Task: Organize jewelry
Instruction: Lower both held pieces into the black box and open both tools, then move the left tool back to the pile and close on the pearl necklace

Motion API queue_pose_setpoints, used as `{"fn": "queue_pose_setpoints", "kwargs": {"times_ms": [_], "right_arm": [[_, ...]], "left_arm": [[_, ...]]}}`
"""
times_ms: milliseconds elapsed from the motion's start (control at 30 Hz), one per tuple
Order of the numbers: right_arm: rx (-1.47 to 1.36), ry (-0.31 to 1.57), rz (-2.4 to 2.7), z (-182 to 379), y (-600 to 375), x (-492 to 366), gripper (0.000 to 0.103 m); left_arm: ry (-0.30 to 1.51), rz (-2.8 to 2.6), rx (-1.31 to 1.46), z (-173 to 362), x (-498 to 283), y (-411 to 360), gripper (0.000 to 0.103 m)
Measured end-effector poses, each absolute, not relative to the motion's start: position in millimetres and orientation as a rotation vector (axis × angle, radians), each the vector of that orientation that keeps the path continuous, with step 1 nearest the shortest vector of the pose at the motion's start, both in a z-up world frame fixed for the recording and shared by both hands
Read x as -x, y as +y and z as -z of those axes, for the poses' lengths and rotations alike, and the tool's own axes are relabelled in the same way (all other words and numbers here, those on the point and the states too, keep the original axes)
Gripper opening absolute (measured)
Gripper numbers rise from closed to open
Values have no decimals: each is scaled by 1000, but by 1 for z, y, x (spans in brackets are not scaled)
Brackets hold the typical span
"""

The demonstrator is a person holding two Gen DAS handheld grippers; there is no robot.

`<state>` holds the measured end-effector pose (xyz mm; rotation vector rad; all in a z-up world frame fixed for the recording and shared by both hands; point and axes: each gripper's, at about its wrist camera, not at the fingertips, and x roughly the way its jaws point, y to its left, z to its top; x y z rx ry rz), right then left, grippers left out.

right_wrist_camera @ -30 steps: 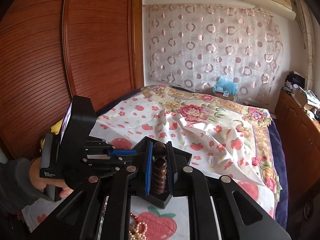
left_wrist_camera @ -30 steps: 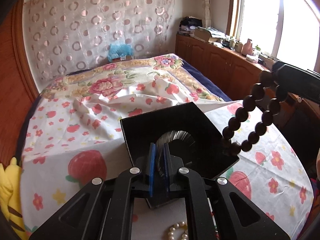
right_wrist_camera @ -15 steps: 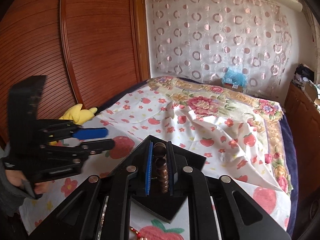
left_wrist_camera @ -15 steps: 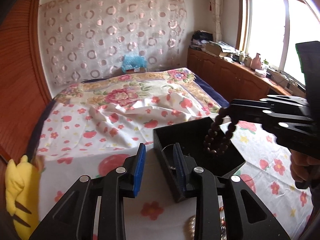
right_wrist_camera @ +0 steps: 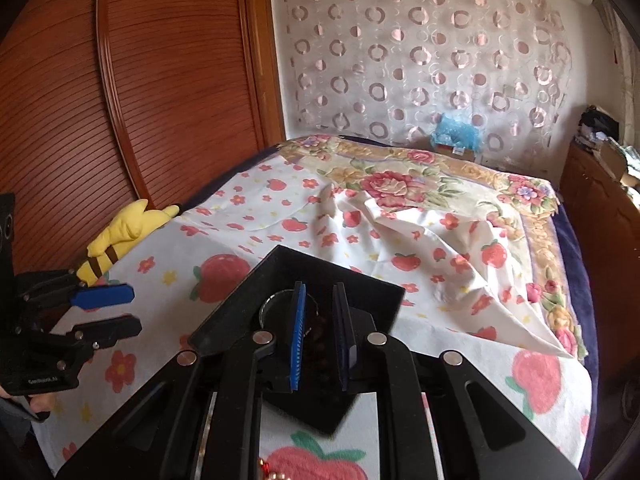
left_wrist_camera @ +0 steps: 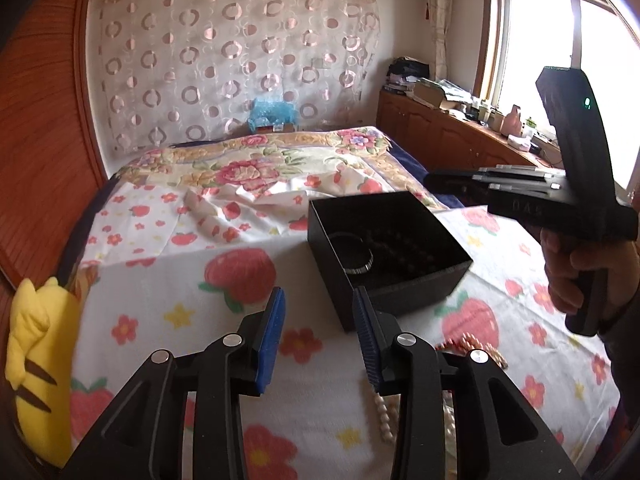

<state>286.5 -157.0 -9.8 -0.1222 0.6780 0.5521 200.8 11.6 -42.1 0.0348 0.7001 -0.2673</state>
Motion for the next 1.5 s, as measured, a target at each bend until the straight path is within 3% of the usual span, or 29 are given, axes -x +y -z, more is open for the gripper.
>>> {"fn": "queue_pose_setpoints", "kwargs": {"times_ms": [400,1000,1500], "right_arm": [[154,741,-533,47,-191,-204,16],[179,903,-550,102,-195,-171,16],[194,879,-515,109,-197,-175,15]], "left_arm": [[711,277,-27,54,-146,8,35],[709,285,-47,56,-99,-5,35],[778,289,-91,76,-123,-9,35]]}}
